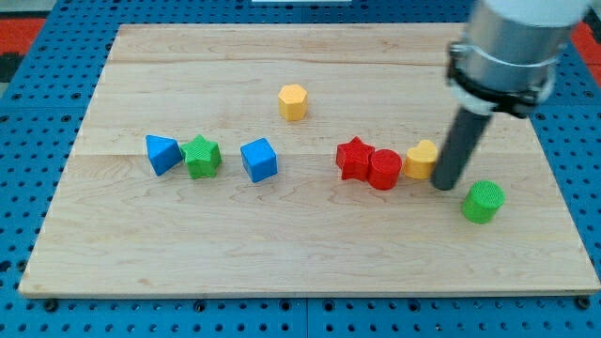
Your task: Slide yellow heart towards the yellow hexagon
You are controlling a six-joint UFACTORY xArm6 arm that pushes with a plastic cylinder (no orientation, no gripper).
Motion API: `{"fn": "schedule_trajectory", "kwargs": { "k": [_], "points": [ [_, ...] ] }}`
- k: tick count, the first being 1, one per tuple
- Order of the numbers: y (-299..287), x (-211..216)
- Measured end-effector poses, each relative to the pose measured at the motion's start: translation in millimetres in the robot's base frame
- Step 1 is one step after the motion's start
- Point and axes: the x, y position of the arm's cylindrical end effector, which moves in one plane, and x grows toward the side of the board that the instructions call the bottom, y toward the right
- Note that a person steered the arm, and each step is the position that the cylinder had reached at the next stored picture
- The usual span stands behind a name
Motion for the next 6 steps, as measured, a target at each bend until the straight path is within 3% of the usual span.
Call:
{"fn": "schedule_trajectory", "kwargs": {
  "k": [1, 2, 3, 4, 5, 6],
  "points": [
    [-56, -43],
    [-76, -67],
    [-37, -34],
    [15, -41],
    [14, -55],
    [14, -101]
  ]
}}
